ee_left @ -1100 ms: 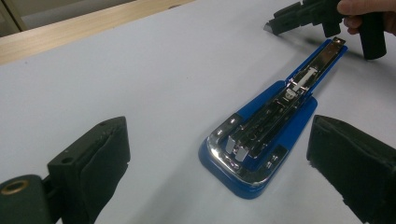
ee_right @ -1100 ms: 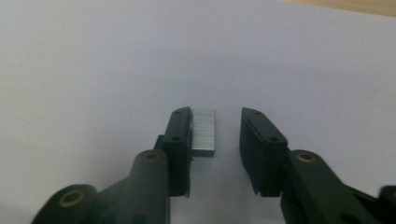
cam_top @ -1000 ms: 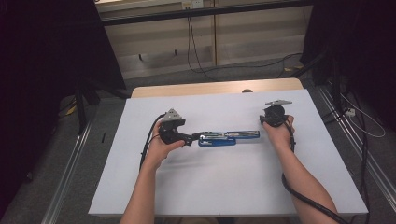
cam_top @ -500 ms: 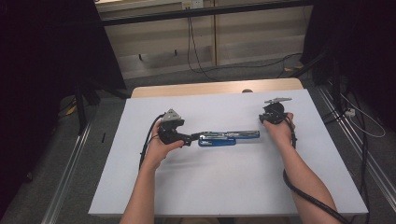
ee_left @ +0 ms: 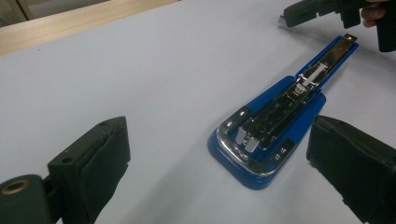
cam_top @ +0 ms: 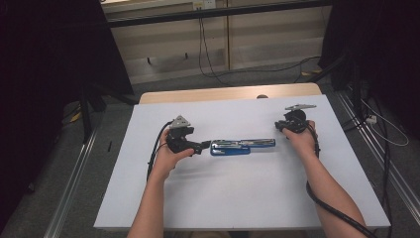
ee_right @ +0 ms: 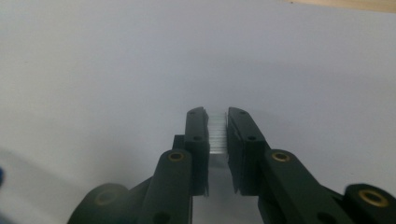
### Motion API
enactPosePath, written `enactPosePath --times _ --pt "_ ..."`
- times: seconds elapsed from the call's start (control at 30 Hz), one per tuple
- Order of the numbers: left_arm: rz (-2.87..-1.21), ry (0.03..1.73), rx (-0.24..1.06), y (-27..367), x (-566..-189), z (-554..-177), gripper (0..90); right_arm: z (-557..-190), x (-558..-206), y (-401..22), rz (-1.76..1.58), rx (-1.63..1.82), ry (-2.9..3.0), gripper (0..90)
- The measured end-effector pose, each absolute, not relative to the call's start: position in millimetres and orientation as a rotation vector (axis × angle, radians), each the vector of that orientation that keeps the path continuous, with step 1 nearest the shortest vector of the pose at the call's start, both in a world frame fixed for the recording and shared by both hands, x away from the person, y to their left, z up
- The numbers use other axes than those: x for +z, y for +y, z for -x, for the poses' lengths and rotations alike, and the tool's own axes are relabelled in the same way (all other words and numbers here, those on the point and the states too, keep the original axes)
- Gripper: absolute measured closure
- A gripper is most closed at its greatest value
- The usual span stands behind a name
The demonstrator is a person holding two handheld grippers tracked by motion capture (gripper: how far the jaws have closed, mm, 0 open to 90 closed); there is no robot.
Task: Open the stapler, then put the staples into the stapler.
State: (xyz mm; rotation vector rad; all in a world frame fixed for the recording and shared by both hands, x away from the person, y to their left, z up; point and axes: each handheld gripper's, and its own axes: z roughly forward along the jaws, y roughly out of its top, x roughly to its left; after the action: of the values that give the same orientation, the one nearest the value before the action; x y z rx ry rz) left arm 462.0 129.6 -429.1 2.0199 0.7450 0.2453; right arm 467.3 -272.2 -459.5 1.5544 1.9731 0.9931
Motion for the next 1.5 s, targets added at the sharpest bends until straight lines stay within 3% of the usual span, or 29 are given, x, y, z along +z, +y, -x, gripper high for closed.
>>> enactPosePath --times 0.5,0.77,1.5 --pt "-1.971 0.826 0.195 146.3 -420.2 -454.6 6.2 -442.7 -420.6 -271.0 -1.406 1.106 2.018 79.4" --pt "-1.989 0.828 0.231 158.0 -419.1 -448.5 6.2 -438.7 -400.8 -264.6 -1.327 1.150 2.042 79.4" --pt "-2.002 0.812 0.296 179.0 -414.6 -424.3 5.8 -437.3 -389.0 -232.0 -1.117 1.196 2.211 79.4"
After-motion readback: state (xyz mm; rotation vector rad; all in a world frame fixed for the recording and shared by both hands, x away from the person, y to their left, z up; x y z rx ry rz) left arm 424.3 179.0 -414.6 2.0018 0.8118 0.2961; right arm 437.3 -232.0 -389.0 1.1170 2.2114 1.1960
